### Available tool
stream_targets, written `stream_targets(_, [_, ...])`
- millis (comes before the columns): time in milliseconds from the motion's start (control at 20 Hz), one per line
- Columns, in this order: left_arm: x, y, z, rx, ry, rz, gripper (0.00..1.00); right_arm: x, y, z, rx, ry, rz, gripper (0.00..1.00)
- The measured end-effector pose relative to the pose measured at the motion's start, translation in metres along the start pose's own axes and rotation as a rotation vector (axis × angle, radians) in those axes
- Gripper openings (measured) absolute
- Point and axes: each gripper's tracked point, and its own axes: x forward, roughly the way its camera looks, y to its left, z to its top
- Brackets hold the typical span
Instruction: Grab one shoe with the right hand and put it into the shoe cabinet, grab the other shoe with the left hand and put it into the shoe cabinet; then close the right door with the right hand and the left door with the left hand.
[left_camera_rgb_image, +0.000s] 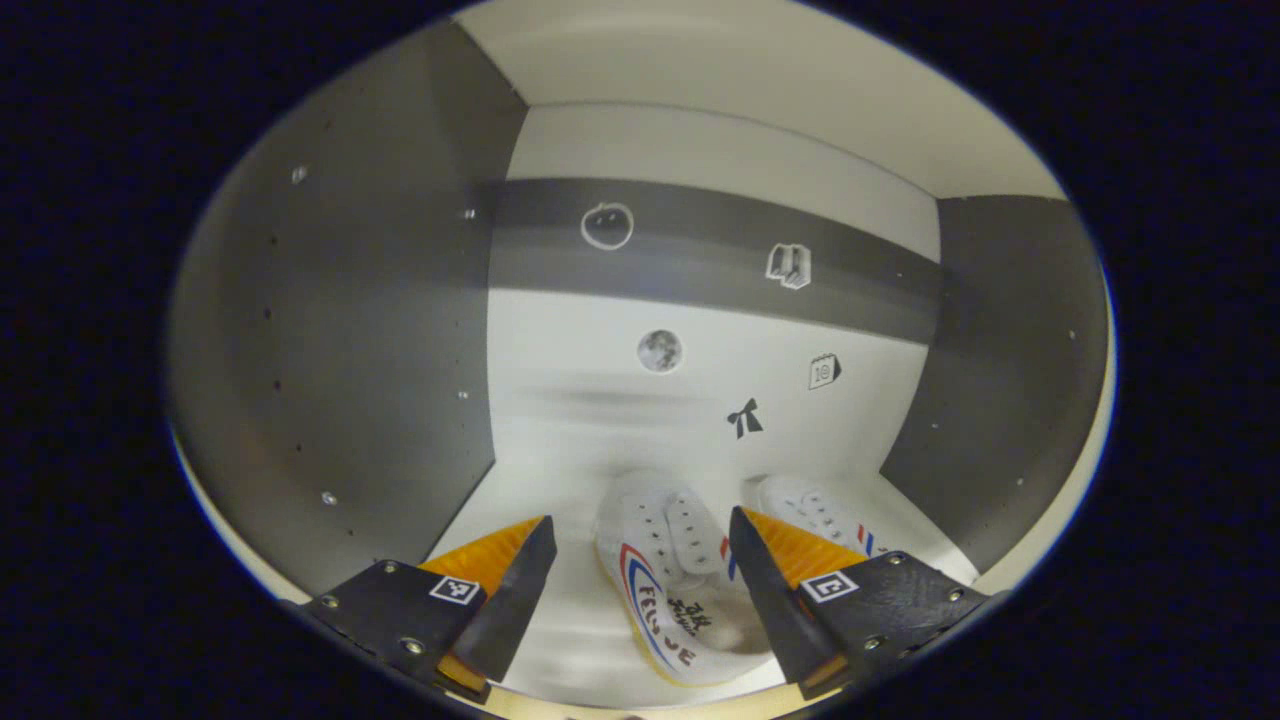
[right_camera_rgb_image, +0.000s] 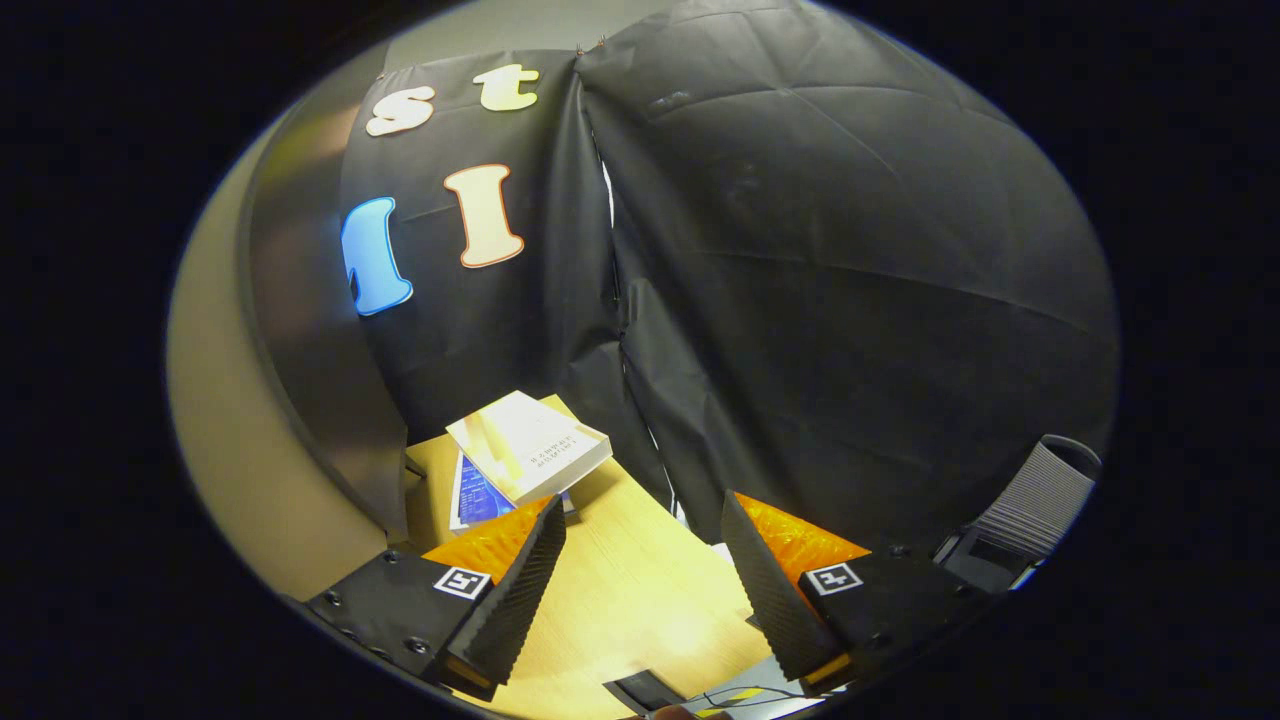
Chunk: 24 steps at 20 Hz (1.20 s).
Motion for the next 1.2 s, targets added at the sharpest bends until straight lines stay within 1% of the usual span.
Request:
stream_targets(50, [-0.008, 0.005, 0.003, 0.047, -0.02, 0.015, 0.99, -0.001, 0.001, 0.003, 0.0, -0.006, 0.002, 0.99])
stream_targets(100, [-0.017, 0.005, 0.008, 0.085, -0.048, 0.026, 1.0, -0.002, 0.002, 0.007, 0.001, -0.011, 0.004, 0.99])
stream_targets(200, [-0.041, -0.004, 0.019, 0.119, -0.103, 0.014, 1.0, -0.005, 0.007, 0.018, 0.007, -0.023, 0.015, 0.98])
stream_targets(250, [-0.052, -0.009, 0.023, 0.128, -0.13, 0.003, 0.99, -0.009, 0.011, 0.026, 0.011, -0.038, 0.023, 0.99])
stream_targets(350, [-0.077, -0.011, 0.038, 0.141, -0.195, -0.006, 1.0, -0.017, 0.017, 0.044, 0.009, -0.081, 0.035, 0.98])
stream_targets(550, [-0.126, -0.021, 0.058, 0.139, -0.301, -0.047, 1.0, -0.042, 0.021, 0.069, 0.018, -0.144, 0.031, 0.98])
stream_targets(650, [-0.15, -0.021, 0.06, 0.15, -0.334, -0.042, 1.0, -0.058, 0.025, 0.082, 0.038, -0.171, 0.033, 0.98])
stream_targets(750, [-0.162, -0.02, 0.057, 0.145, -0.351, -0.031, 1.0, -0.072, 0.03, 0.095, 0.044, -0.195, 0.043, 0.98])
stream_targets(950, [-0.19, -0.016, 0.041, 0.08, -0.343, -0.026, 0.98, -0.1, 0.045, 0.122, 0.013, -0.25, 0.076, 0.98])
stream_targets(1000, [-0.19, -0.014, 0.038, 0.073, -0.331, -0.013, 1.0, -0.107, 0.05, 0.128, 0.002, -0.262, 0.086, 0.98])
stream_targets(1050, [-0.193, -0.01, 0.032, 0.07, -0.312, 0.0, 0.98, -0.113, 0.055, 0.134, -0.009, -0.271, 0.097, 0.98])
stream_targets(1100, [-0.196, -0.009, 0.027, 0.07, -0.291, 0.01, 0.99, -0.12, 0.06, 0.139, -0.016, -0.283, 0.112, 0.98])
stream_targets(1150, [-0.199, -0.006, 0.021, 0.07, -0.271, 0.022, 0.99, -0.128, 0.068, 0.144, -0.019, -0.291, 0.136, 0.92])
stream_targets(1200, [-0.204, -0.002, 0.013, 0.068, -0.25, 0.033, 0.99, -0.135, 0.076, 0.149, -0.018, -0.299, 0.164, 0.92])
